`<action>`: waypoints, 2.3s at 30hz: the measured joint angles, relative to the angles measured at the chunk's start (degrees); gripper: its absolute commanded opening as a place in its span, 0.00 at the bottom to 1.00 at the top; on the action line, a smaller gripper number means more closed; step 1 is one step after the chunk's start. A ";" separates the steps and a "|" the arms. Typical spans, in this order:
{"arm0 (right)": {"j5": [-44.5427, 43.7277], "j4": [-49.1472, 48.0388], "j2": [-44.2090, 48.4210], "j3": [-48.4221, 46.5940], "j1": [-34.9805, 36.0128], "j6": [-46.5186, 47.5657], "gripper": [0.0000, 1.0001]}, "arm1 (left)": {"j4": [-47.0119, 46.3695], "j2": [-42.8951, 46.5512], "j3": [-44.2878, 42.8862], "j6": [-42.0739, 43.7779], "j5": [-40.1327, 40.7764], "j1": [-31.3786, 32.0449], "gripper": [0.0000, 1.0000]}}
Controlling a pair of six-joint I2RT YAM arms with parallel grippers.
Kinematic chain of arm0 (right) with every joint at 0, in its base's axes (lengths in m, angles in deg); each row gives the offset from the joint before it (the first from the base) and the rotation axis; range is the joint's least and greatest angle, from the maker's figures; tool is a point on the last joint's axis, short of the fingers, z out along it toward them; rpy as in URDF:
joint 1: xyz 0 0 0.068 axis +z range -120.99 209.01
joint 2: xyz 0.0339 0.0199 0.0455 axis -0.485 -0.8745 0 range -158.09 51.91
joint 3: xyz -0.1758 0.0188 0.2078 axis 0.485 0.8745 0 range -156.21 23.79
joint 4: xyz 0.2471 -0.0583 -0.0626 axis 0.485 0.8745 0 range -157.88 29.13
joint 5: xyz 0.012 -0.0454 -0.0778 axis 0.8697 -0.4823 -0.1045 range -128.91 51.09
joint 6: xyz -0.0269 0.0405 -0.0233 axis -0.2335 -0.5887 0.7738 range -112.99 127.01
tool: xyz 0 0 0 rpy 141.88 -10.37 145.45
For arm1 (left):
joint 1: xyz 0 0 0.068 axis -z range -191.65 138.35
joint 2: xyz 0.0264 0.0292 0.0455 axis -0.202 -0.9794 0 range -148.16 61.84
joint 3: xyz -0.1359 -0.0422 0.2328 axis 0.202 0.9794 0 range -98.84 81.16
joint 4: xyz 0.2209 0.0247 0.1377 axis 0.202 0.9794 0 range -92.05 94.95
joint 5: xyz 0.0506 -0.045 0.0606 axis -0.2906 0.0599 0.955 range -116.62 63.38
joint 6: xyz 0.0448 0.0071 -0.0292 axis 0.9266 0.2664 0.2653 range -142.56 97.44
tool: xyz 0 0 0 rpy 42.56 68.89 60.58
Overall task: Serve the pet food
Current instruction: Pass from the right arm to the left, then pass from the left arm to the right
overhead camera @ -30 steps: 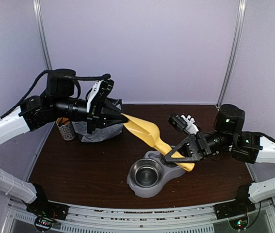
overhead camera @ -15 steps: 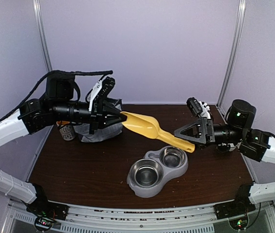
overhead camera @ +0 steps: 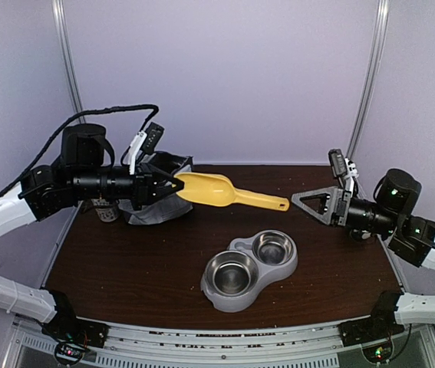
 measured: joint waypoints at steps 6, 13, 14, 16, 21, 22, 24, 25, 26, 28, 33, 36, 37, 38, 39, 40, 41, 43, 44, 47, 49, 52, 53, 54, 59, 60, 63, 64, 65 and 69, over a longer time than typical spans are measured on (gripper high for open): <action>-1.20 -2.56 -1.44 -0.42 2.51 3.34 0.78 | 0.81 2.49 0.46 -4.11 -0.83 -0.07 0.00; -0.90 -0.70 -5.14 -3.41 5.44 6.34 0.65 | 0.42 3.58 0.57 -6.10 -3.06 -0.11 0.00; -0.83 -0.72 -5.11 -3.67 5.55 6.47 0.62 | 0.42 3.54 0.57 -6.25 -3.45 -0.11 0.00; -0.79 -1.14 -5.14 -4.07 5.70 6.49 0.49 | 0.42 3.45 0.57 -6.34 -4.24 -0.11 0.00; -0.72 -2.73 -6.01 -4.61 6.97 6.19 0.41 | 0.39 3.08 0.57 -6.71 -5.49 -0.11 0.00; -0.74 -2.73 -6.40 -4.90 7.32 6.34 0.41 | 0.39 3.04 0.57 -6.78 -5.60 -0.11 0.00; -0.76 -2.75 -7.08 -5.31 7.96 6.43 0.42 | 0.39 2.99 0.57 -6.88 -5.81 -0.11 0.00; -0.76 -2.73 -7.23 -5.42 8.17 6.47 0.43 | 0.39 2.99 0.57 -6.91 -5.92 -0.11 0.00; -0.76 -2.71 -7.34 -5.49 8.26 6.51 0.43 | 0.39 2.99 0.57 -6.93 -5.95 -0.11 0.00; -0.76 -2.47 -7.54 -5.86 8.44 6.54 0.45 | 0.35 2.97 0.57 -6.95 -5.97 -0.11 0.00; -0.74 -2.40 -8.57 -6.40 8.92 6.58 0.45 | 0.00 2.40 0.55 -6.99 -6.19 -0.11 0.00; -0.72 -2.38 -9.44 -6.91 9.18 6.62 0.44 | -0.07 1.90 0.55 -7.19 -6.36 -0.11 0.00; -0.70 -2.40 -9.60 -6.97 9.22 6.62 0.44 | -0.09 1.84 0.55 -7.23 -6.43 -0.11 0.00; -0.63 -2.38 -9.77 -7.04 9.38 6.64 0.44 | -0.09 1.81 0.55 -7.34 -6.54 -0.11 0.00; -0.57 -2.38 -9.90 -7.08 9.42 6.67 0.44 | -0.11 1.81 0.55 -7.39 -6.58 -0.11 0.00; -0.55 -2.38 -10.01 -7.15 9.51 6.69 0.43 | -0.13 1.81 0.55 -7.45 -6.62 -0.11 0.00; -0.48 -2.40 -10.08 -7.21 9.53 6.69 0.43 | -0.22 1.79 0.55 -7.58 -6.71 -0.11 0.00; -0.28 -2.45 -10.34 -7.54 9.62 6.64 0.40 | -0.61 1.73 0.55 -7.82 -6.78 -0.11 0.00; -0.17 -2.47 -10.47 -7.69 9.64 6.67 0.40 | -0.90 1.68 0.55 -7.98 -6.75 -0.11 0.00; 0.09 -2.86 -10.75 -7.80 9.73 6.58 0.40 | -1.22 1.66 0.55 -8.26 -6.78 -0.15 0.00; 0.17 -2.86 -10.97 -7.80 9.90 6.56 0.40 | -1.33 1.66 0.55 -8.48 -6.78 -0.20 0.00; 0.42 -2.91 -11.17 -7.80 10.43 6.54 0.39 | -2.16 1.40 0.57 -8.87 -6.95 -0.20 0.00; 0.50 -2.91 -11.17 -7.80 10.56 6.54 0.38 | -2.40 1.29 0.57 -8.96 -7.04 -0.20 0.00; 0.50 -2.93 -11.17 -7.80 10.67 6.51 0.37 | -2.60 1.18 0.57 -9.09 -7.04 -0.20 0.00; 0.50 -3.37 -11.17 -7.80 10.80 6.32 0.38 | -2.64 1.11 0.57 -9.29 -7.45 -0.20 0.00; 0.50 -3.39 -11.17 -7.80 10.82 6.29 0.39 | -2.62 1.07 0.57 -9.29 -7.65 -0.20 0.00; 0.48 -3.45 -11.17 -7.80 10.82 6.21 0.42 | -2.60 1.07 0.57 -9.29 -8.13 -0.20 0.00; 0.42 -3.56 -11.17 -7.78 10.86 6.29 0.44 | -2.60 1.07 0.57 -9.29 -8.26 -0.20 0.00; 0.28 -3.69 -11.17 -7.78 10.88 6.29 0.44 | -2.60 1.07 0.57 -9.29 -8.48 -0.20 0.00; -0.11 -4.22 -10.73 -7.69 11.08 6.29 0.43 | -2.58 0.85 0.57 -9.29 -9.53 -0.20 0.00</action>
